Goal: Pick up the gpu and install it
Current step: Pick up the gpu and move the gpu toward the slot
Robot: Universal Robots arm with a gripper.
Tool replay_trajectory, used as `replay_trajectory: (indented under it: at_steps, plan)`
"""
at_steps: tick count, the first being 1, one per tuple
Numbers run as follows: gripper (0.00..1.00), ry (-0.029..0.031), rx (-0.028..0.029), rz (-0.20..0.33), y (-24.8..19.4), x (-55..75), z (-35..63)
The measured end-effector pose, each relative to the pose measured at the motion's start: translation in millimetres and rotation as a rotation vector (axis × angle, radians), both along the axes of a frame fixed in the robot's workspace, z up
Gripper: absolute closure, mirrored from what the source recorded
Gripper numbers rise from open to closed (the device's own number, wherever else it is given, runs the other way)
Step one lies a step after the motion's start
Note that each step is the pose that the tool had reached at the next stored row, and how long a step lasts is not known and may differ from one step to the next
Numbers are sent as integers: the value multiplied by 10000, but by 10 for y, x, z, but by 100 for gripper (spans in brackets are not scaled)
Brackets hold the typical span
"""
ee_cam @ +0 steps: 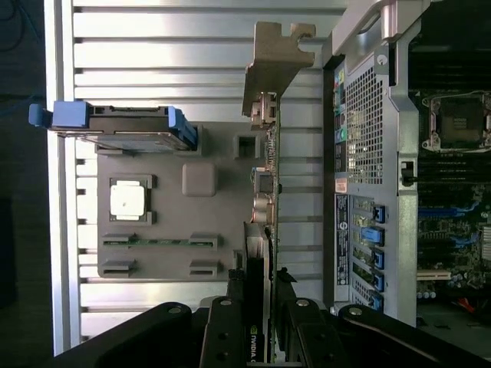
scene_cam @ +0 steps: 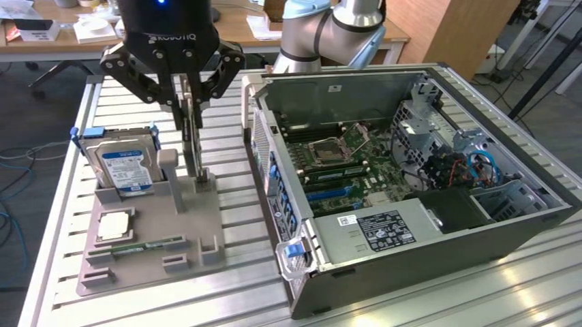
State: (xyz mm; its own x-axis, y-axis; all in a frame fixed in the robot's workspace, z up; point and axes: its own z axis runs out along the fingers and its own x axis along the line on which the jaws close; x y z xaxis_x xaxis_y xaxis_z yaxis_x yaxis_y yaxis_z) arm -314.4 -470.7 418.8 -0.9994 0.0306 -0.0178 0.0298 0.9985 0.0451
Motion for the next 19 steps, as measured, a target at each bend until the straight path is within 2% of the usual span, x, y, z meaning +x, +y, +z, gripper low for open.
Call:
replay_trajectory:
  at_steps: [8,19]
  plan:
    - [73,5,-2,0,0,74,2]
    - [73,11,-2,0,0,334,2]
